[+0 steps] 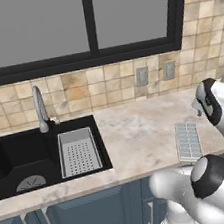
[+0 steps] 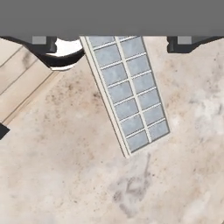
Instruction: The ice cube tray has been filled with water. Take the tray and place it in the freezer to make ice. Close the freezer door after placing the tray.
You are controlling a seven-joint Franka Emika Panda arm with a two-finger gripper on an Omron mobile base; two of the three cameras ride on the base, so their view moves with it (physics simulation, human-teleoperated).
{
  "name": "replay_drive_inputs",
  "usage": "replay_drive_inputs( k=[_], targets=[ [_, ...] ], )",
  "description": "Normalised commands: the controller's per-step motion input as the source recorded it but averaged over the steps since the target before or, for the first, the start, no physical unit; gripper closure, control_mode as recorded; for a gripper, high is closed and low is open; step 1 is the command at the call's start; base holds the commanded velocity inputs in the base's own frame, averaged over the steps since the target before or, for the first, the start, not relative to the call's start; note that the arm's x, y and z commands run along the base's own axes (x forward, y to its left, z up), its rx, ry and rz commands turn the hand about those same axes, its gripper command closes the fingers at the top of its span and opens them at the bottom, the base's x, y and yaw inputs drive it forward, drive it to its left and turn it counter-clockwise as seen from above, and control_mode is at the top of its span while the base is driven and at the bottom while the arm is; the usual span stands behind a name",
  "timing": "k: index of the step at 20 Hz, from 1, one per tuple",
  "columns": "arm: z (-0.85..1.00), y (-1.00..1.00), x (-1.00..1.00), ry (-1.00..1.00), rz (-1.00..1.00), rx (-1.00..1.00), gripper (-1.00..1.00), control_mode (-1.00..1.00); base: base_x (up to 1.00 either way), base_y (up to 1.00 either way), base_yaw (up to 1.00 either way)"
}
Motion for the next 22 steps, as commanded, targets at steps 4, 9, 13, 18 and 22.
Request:
replay_drive_inputs(
  k=[4,9,13,18,22],
  targets=[
    [0.33,0.05,-0.64,-0.18,-0.13,0.00,-1.00,-1.00,0.00,0.00,0.00],
    [0.13,0.05,-0.72,-0.18,-0.02,0.00,-1.00,-1.00,0.00,0.00,0.00],
    [0.00,0.02,-0.90,-0.21,0.00,0.00,-1.00,-1.00,0.00,0.00,0.00],
    [0.00,0.15,-0.87,-0.20,0.03,0.01,-1.00,-1.00,0.00,0.00,0.00],
    [0.00,0.25,-0.63,-0.19,0.00,0.03,-1.00,-1.00,0.00,0.00,0.00]
  ],
)
